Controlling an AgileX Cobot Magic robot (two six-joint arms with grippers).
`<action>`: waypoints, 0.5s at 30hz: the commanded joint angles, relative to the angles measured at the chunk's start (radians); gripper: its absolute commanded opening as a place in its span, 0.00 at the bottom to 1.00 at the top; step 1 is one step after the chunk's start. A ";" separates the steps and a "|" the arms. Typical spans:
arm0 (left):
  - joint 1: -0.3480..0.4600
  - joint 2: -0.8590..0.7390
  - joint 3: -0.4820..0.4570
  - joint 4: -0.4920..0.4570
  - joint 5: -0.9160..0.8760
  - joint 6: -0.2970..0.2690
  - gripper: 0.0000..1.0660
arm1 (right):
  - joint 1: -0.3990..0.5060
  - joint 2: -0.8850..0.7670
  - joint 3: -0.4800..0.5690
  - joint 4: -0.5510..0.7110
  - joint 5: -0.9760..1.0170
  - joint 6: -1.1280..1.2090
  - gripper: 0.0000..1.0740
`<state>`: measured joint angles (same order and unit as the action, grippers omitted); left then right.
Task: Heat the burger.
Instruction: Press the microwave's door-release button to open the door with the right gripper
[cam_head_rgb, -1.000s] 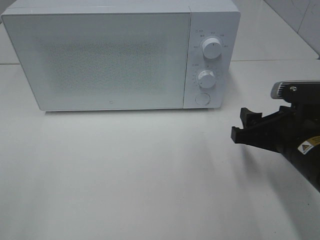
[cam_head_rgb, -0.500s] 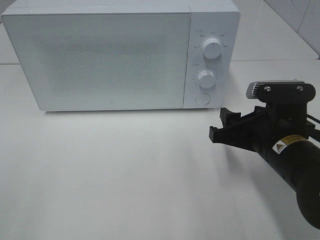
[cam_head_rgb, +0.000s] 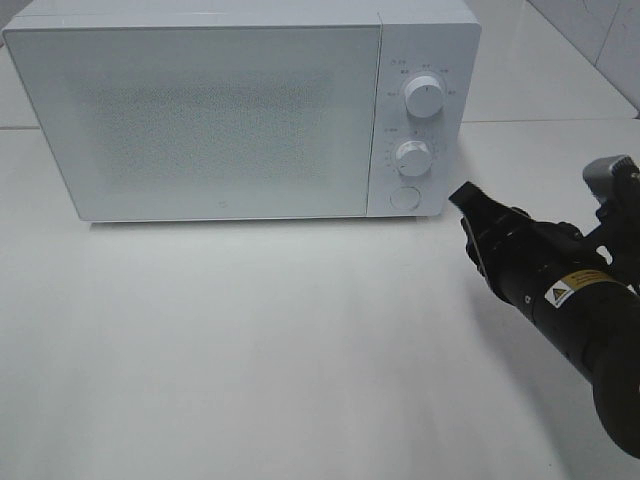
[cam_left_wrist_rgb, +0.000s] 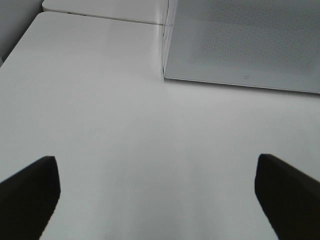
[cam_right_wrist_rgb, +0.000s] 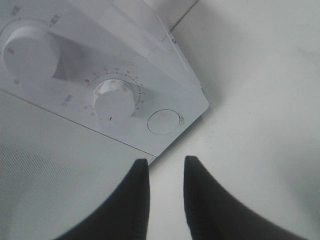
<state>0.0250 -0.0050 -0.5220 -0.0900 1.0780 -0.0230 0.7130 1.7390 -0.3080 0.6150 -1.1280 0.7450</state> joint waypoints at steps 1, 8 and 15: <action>0.000 -0.007 0.004 -0.004 -0.008 -0.001 0.92 | 0.002 -0.003 -0.008 -0.012 -0.008 0.186 0.16; 0.000 -0.007 0.004 -0.004 -0.008 -0.001 0.92 | 0.002 -0.003 -0.008 -0.013 0.015 0.494 0.00; 0.000 -0.007 0.004 -0.004 -0.008 -0.001 0.92 | 0.002 -0.003 -0.026 0.001 0.085 0.576 0.00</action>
<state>0.0250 -0.0050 -0.5220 -0.0900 1.0780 -0.0230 0.7140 1.7400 -0.3260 0.6240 -1.0520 1.3090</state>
